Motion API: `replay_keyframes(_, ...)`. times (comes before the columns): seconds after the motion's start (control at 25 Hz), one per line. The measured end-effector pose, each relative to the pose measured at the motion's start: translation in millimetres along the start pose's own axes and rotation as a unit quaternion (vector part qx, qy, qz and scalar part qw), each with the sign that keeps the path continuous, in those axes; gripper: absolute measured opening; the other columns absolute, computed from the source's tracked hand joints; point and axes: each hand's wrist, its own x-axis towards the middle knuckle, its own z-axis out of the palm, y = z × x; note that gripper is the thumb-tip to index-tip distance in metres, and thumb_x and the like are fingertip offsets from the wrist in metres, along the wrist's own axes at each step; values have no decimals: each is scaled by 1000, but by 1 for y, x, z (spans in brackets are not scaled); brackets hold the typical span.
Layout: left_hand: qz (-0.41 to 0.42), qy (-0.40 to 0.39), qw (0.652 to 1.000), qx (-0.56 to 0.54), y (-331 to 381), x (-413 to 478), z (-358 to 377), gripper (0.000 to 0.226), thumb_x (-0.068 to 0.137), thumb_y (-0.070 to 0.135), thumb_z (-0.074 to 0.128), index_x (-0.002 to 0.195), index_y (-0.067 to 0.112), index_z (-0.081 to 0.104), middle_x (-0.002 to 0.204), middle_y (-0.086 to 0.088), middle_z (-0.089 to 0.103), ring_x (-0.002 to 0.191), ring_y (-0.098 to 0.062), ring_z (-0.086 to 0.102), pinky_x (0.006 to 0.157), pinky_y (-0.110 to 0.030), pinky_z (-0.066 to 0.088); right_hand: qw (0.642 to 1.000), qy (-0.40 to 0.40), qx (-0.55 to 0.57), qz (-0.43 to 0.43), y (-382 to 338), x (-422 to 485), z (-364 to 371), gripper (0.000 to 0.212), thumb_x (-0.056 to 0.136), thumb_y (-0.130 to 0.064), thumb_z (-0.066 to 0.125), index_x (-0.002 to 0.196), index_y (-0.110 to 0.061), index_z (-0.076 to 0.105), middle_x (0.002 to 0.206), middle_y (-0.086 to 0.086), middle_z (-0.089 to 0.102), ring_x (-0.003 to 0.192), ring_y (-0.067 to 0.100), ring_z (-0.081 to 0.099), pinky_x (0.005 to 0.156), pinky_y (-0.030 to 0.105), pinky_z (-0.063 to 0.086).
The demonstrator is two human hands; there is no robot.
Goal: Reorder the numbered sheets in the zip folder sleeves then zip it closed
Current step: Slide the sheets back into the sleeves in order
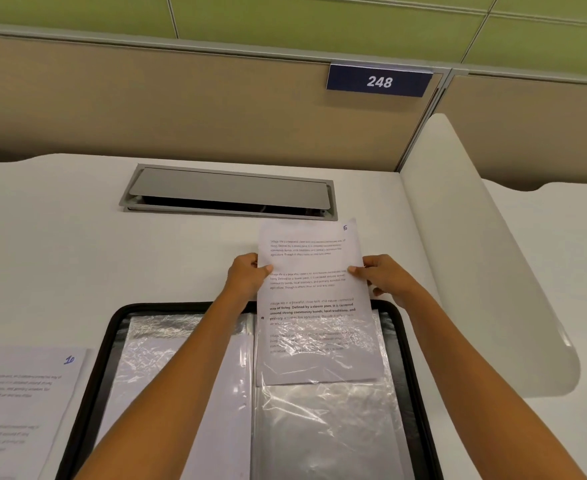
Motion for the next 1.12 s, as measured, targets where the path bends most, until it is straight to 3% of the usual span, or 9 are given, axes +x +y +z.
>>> replay_keyframes(0.24,8,-76,997,-12,-7,-17,-15,36,93,7,60,129,7,57,123,-11,63,110,-28,61,95,-41,51,998,-57,-7,-1,1,-10,-8,14,89,-16,67,102,-11,70,95,2,72,77,12,63,60,21,45)
replay_keyframes(0.4,17,-102,994,38,-15,-21,-17,35,90,7,64,125,7,61,123,-10,64,110,-27,61,99,-45,49,996,-78,-40,17,5,-10,-11,21,84,-24,74,101,-12,71,98,2,73,85,17,64,69,26,48)
replay_keyframes(0.56,35,-16,998,56,-13,-24,-13,31,90,9,65,120,7,63,116,-11,66,104,-27,62,93,-39,51,995,-66,-63,33,-2,-11,-8,30,82,-30,76,104,-12,70,100,4,72,86,17,64,66,27,48)
replay_keyframes(0.68,46,23,998,46,-11,-25,-13,27,90,10,64,117,8,62,115,-12,67,98,-25,63,85,-35,52,990,-78,-108,47,-5,-13,-9,20,83,-22,74,100,-13,69,95,2,70,82,15,62,64,26,45)
replay_keyframes(0.8,71,54,995,54,-8,-31,-10,32,89,14,66,119,11,54,119,-11,64,95,-22,61,80,-32,50,989,-78,-119,40,0,-14,-8,24,83,-16,75,106,-13,70,93,2,69,78,13,60,63,25,43)
replay_keyframes(0.88,146,149,966,150,-10,-44,-2,50,86,19,71,129,15,45,128,-7,55,108,-23,54,88,-33,46,991,-76,-104,22,6,-14,-7,25,82,-14,75,107,-15,71,93,2,69,76,12,58,63,24,41)
replay_keyframes(0.96,285,188,902,263,-13,-61,15,51,84,29,72,129,20,50,129,-5,49,117,-22,46,95,-33,39,992,-77,-100,2,10,-13,-5,25,82,-12,74,107,-15,73,97,3,71,77,11,59,64,23,42)
replay_keyframes(1.04,370,96,866,323,-17,-77,37,43,84,40,69,122,24,60,124,0,52,117,-19,44,97,-32,34,993,-74,-88,-16,13,-10,-4,26,82,-10,75,108,-10,73,100,3,73,84,14,65,71,24,51)
replay_keyframes(1.12,360,8,863,354,-24,-87,61,44,85,48,65,123,26,62,122,3,54,115,-18,45,96,-34,32,994,-75,-75,-28,16,-7,-2,28,80,-11,76,108,-8,73,101,4,74,93,18,70,87,32,55)
